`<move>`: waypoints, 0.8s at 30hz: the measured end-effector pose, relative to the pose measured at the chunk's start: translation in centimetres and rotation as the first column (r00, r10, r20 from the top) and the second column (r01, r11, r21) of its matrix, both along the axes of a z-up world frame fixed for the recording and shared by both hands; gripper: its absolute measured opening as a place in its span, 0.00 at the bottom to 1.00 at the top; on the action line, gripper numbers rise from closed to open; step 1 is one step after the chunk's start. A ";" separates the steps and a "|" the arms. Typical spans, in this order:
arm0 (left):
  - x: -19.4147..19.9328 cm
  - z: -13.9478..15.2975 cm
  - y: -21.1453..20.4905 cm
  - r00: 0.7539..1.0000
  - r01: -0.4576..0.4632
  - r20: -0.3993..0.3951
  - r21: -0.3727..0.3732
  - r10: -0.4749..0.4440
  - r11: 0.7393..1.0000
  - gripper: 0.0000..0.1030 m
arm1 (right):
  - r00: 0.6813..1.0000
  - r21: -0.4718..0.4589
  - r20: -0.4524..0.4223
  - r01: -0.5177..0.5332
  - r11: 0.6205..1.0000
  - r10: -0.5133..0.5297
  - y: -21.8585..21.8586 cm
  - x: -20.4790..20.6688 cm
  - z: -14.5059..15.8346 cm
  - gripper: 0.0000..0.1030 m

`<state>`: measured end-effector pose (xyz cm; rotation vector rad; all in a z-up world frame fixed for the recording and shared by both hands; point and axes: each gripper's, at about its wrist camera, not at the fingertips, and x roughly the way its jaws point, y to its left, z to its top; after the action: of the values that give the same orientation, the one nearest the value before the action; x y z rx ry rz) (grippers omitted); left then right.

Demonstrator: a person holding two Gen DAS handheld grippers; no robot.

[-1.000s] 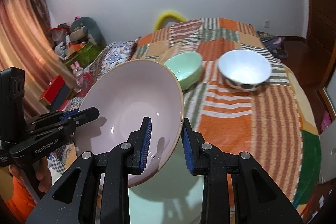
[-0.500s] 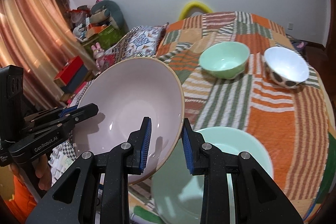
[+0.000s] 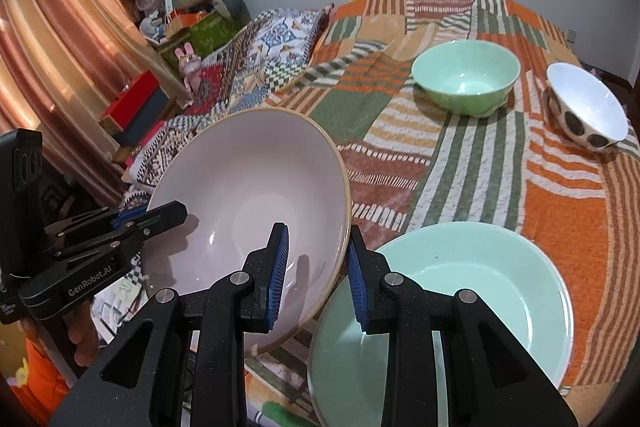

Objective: Organize plates and bowls
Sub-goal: 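Lift the pink bowl with the left gripper toward the right gripper's plates, then lower the pink bowl onto the mint plate while the right gripper holds the stack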

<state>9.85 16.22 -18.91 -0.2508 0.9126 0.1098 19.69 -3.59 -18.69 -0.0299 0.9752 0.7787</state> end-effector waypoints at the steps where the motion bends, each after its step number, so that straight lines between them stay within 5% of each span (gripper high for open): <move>1: 0.0 -0.4 0.2 1.000 -0.004 -0.009 -0.001 0.004 1.000 0.15 | 1.000 -0.006 -0.005 -0.003 1.000 0.003 0.2 0.0 -0.3 0.25; 24: 0.1 -5.9 3.1 0.992 -0.070 -0.109 -0.053 0.064 0.996 0.15 | 0.995 -0.102 -0.084 -0.058 0.993 0.049 4.0 0.7 -4.0 0.25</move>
<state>9.92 19.29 -24.78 -0.3310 1.0157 0.1607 20.42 0.44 -22.73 -0.1158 1.0956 0.7824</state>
